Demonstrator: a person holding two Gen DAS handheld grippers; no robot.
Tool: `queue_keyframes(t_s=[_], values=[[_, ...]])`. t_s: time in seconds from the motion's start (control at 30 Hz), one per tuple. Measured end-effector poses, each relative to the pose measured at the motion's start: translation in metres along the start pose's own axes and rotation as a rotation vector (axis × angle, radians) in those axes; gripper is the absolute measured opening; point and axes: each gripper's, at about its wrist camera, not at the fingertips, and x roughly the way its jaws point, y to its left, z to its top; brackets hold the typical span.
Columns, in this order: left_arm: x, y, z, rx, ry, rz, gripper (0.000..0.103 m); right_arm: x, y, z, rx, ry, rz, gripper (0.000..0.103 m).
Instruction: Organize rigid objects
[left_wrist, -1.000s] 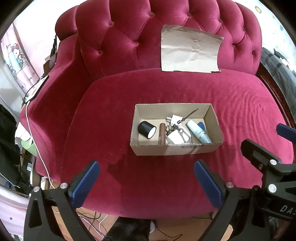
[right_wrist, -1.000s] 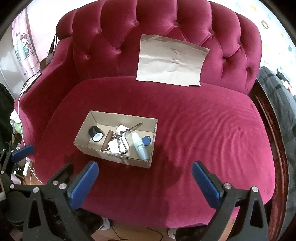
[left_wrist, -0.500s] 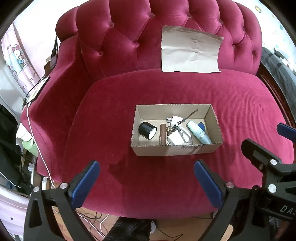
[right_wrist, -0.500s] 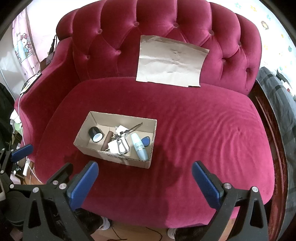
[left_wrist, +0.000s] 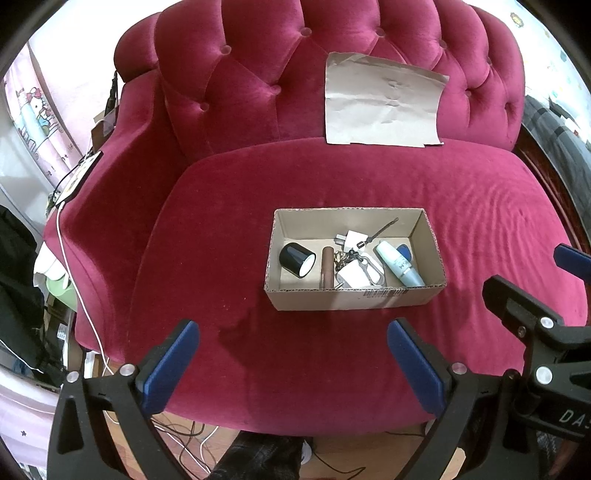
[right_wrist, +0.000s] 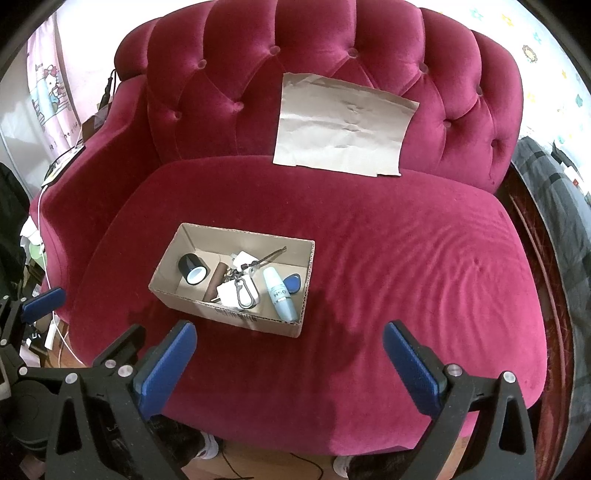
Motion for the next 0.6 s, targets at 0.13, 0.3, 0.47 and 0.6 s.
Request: queue_keyframes(t_s=[0.13, 0.3, 0.47, 0.6], values=[[0.0002, -0.0003, -0.0002, -0.001, 0.0, 0.003, 0.103, 0.0007, 0.0004, 0.0, 0.001, -0.001, -0.001, 0.103], [0.0007, -0.0003, -0.0006, 0.0, 0.001, 0.005, 0.103, 0.0005, -0.0018, 0.0003, 0.003, 0.001, 0.006, 0.103], [0.0036, -0.0009, -0.0004, 0.0, 0.008, -0.002, 0.103, 0.0006, -0.0035, -0.0005, 0.0, 0.001, 0.001, 0.103], [0.0032, -0.0026, -0.0001, 0.005, -0.003, 0.005, 0.103, 0.0014, -0.006, -0.0011, 0.004, -0.005, 0.007, 0.103]])
